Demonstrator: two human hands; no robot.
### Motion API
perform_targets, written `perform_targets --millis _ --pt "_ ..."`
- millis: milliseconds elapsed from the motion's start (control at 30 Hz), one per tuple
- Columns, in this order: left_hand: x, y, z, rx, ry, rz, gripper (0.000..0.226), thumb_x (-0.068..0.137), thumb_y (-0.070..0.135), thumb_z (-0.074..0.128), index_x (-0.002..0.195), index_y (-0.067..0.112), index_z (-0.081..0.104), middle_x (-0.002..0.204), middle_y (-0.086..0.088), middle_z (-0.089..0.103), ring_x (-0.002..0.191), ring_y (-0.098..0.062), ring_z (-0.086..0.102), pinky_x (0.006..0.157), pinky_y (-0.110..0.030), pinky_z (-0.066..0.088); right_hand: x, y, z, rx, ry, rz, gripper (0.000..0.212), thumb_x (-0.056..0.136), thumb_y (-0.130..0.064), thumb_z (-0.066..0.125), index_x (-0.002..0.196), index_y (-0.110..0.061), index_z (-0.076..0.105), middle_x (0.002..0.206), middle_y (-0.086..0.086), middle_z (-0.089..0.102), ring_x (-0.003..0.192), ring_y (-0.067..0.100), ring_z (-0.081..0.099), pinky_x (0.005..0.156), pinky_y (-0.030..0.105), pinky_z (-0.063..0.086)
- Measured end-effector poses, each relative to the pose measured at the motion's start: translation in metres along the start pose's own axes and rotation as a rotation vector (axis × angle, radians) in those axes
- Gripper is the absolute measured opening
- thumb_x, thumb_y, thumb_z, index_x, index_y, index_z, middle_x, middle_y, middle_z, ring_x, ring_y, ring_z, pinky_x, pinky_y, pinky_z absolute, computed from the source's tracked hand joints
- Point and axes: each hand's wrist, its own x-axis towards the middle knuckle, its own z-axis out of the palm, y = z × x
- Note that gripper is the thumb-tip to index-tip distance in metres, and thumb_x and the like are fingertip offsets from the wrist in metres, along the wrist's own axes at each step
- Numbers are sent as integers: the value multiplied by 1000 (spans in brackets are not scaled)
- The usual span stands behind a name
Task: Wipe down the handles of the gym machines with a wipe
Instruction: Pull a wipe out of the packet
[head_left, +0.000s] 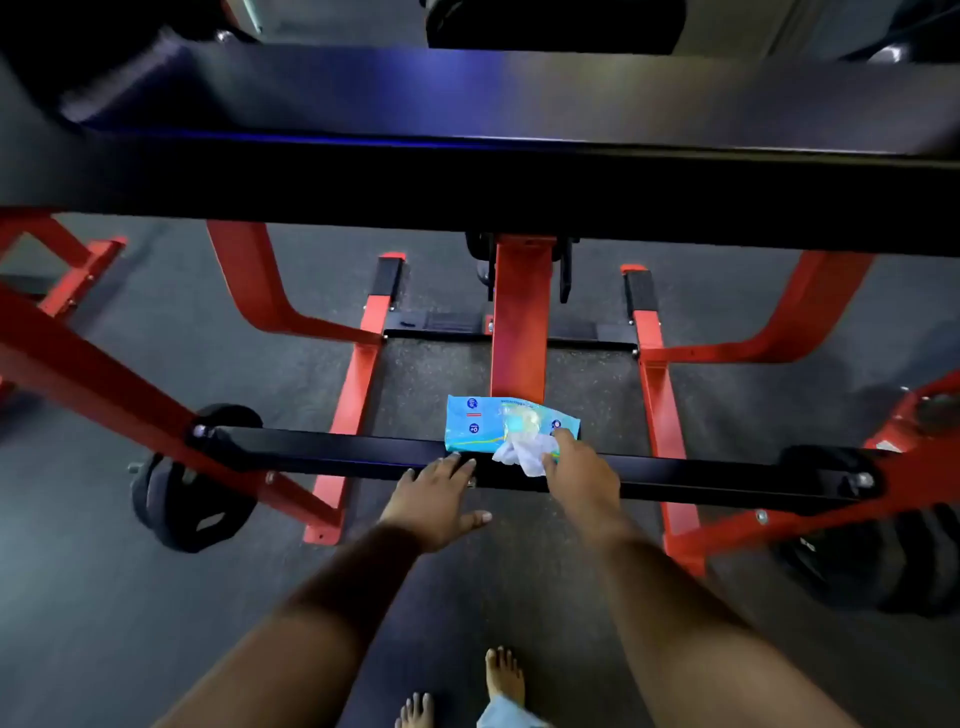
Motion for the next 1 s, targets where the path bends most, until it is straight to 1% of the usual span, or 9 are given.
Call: perform_targets --millis 133,300,400,533,667,733,867,933,1000 --pt "10 3 -3 62 15 11 93 93 77 42 165 26 13 172 -2 11 158 -22 11 125 -57 17 12 4 1 -14 -26 -1 30 102 -34 48 129 -22 56 127 8 60 110 32 64 86 40 52" --pt "24 6 -7 103 -14 15 92 94 76 41 165 25 12 173 -4 5 159 -23 6 125 -60 12 20 9 0 9 3 -37 26 100 -32 50 120 -20 61 122 8 60 105 32 64 84 40 52" --pt "28 8 -10 96 -34 8 92 94 77 40 165 25 13 173 -5 7 159 -24 6 125 -61 13 21 13 -5 63 61 -84 22 97 -30 51 111 -19 63 118 7 61 100 32 63 80 40 52" --pt "27 10 -14 60 -61 -22 91 94 77 40 164 25 14 173 -5 8 159 -23 6 125 -61 13 18 17 -17 97 152 -153 17 93 -27 56 101 -16 65 105 8 63 97 30 60 78 38 48" --pt "20 11 -20 37 -51 -22 89 94 75 43 163 24 19 172 -6 12 159 -25 12 124 -62 15 14 14 -33 111 218 -236 11 90 -24 58 94 -17 65 97 5 62 91 28 59 74 37 45" --pt "15 11 -22 43 -49 -18 90 94 75 43 163 24 17 172 -7 12 159 -25 12 124 -63 15 12 11 -39 107 212 -237 11 91 -26 57 93 -18 64 96 5 62 90 28 60 72 36 43" --pt "10 16 -23 114 -50 9 92 95 75 42 165 23 12 173 -7 8 159 -25 9 124 -62 13 7 10 -46 89 139 -227 14 95 -30 54 101 -20 62 108 4 64 98 27 61 72 33 39" --pt "10 21 -22 128 -53 27 92 96 75 41 165 22 11 173 -6 8 159 -25 8 124 -62 12 4 10 -49 107 145 -227 14 96 -30 53 101 -21 61 109 3 64 97 26 61 69 31 36" --pt "10 26 -21 116 -64 35 93 96 75 42 165 22 10 173 -6 7 159 -25 7 125 -62 13 0 10 -51 114 175 -237 12 96 -31 52 99 -21 60 106 2 64 93 26 61 68 30 35"
